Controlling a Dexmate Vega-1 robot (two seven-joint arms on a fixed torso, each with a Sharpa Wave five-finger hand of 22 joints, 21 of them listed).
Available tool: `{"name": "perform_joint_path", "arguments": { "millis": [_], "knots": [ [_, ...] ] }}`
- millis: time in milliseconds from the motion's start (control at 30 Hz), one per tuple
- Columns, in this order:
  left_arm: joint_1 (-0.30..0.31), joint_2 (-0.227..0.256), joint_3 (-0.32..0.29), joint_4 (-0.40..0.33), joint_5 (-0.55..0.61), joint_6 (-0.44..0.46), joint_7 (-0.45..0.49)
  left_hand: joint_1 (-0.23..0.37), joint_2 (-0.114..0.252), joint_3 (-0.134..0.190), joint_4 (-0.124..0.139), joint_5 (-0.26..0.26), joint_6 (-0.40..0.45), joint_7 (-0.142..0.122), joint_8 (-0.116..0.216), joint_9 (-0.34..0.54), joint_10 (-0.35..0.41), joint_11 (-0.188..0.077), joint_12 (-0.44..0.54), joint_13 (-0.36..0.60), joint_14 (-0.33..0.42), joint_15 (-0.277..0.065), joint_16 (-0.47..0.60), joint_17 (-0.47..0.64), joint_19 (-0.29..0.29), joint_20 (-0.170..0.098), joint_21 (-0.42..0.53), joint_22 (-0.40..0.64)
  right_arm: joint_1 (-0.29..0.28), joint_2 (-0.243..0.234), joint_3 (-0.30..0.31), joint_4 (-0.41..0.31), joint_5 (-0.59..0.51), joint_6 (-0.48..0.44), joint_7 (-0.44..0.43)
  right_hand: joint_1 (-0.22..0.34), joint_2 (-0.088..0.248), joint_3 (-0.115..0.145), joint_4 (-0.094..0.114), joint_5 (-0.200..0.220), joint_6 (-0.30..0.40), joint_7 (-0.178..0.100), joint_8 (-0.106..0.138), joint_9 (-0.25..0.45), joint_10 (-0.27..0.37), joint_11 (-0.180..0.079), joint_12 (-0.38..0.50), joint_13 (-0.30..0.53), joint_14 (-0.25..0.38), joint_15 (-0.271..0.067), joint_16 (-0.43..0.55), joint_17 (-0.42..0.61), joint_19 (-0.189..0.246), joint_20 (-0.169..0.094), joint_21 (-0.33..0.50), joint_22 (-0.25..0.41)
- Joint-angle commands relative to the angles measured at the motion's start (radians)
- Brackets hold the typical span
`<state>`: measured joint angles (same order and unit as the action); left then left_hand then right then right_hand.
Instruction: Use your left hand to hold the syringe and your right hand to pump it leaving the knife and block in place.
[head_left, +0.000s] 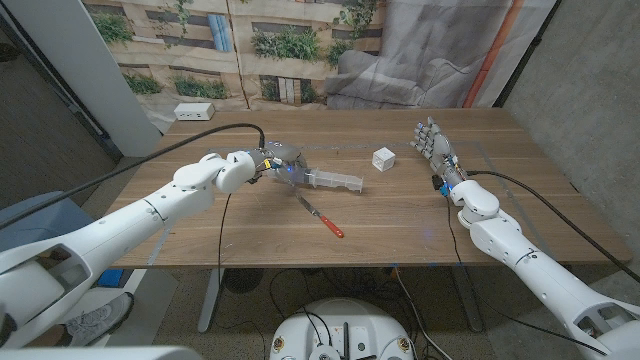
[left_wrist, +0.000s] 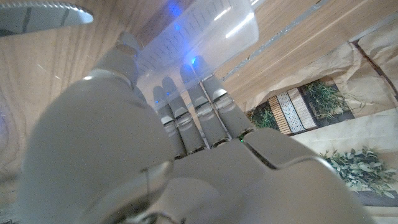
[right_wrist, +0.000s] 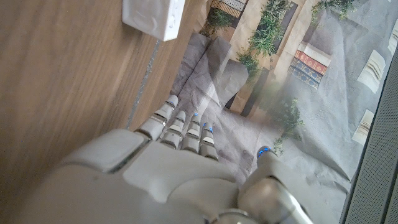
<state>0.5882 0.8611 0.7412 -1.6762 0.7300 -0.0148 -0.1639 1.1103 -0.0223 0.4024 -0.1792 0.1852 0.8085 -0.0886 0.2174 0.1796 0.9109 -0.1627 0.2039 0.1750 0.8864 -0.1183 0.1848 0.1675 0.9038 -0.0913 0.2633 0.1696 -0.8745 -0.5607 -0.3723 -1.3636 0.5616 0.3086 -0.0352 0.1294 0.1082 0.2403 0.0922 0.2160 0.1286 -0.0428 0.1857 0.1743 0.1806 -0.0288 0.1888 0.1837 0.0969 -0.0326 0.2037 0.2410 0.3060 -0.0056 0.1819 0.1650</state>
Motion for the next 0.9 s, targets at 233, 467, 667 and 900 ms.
{"name": "perform_joint_path", "arguments": {
  "millis": [233,467,667,900],
  "knots": [
    [0.058,0.028,-0.073,-0.109,-0.03,0.057,-0.002,0.008,0.117,0.036,0.02,0.003,0.142,0.028,-0.007,0.003,0.04,-0.018,0.004,0.003,0.021,-0.113,-0.002,0.003,0.036,-0.091,-0.002,0.005,-0.055,-0.076,0.015,-0.128,-0.094,-0.027,-0.085,0.0,0.014,0.009,-0.002,-0.002,0.018,-0.001,0.008,0.002,0.015,-0.002,0.007,0.002,0.004,-0.009,0.005,-0.003,0.006,-0.012,0.007,0.002],
    [0.081,0.006,-0.095,-0.132,-0.053,0.094,0.027,0.005,0.12,0.041,0.016,0.002,0.153,0.022,-0.009,0.005,0.051,-0.022,0.004,0.004,0.029,-0.114,-0.003,0.003,0.042,-0.091,-0.002,0.005,-0.093,-0.12,0.037,-0.209,-0.156,-0.041,-0.146,0.003,0.013,0.015,-0.007,-0.001,0.021,0.001,0.007,0.002,0.017,0.004,0.006,0.001,0.007,-0.025,0.004,-0.007,0.01,-0.03,0.007,0.002],
    [0.087,-0.004,-0.098,-0.14,-0.062,0.106,0.047,0.002,0.119,0.044,0.013,0.003,0.159,0.021,-0.01,0.005,0.058,-0.021,0.003,0.004,0.034,-0.115,-0.004,0.002,0.047,-0.093,-0.003,0.005,-0.122,-0.146,0.055,-0.272,-0.2,-0.047,-0.182,0.002,0.012,0.018,-0.01,-0.002,0.011,0.007,0.002,0.002,-0.001,0.012,-0.001,0.001,-0.007,-0.025,-0.002,-0.01,-0.002,-0.035,0.002,0.001],
    [0.094,-0.025,-0.102,-0.147,-0.081,0.129,0.069,-0.001,0.115,0.047,0.009,0.003,0.167,0.019,-0.012,0.006,0.067,-0.019,0.002,0.004,0.04,-0.115,-0.005,0.002,0.052,-0.095,-0.004,0.005,-0.157,-0.168,0.076,-0.314,-0.239,-0.046,-0.207,0.0,0.01,0.019,-0.011,-0.002,0.005,0.007,-0.001,0.002,-0.003,0.011,-0.002,0.001,-0.013,-0.026,-0.003,-0.011,-0.011,-0.034,-0.001,0.001]
  ]
}}
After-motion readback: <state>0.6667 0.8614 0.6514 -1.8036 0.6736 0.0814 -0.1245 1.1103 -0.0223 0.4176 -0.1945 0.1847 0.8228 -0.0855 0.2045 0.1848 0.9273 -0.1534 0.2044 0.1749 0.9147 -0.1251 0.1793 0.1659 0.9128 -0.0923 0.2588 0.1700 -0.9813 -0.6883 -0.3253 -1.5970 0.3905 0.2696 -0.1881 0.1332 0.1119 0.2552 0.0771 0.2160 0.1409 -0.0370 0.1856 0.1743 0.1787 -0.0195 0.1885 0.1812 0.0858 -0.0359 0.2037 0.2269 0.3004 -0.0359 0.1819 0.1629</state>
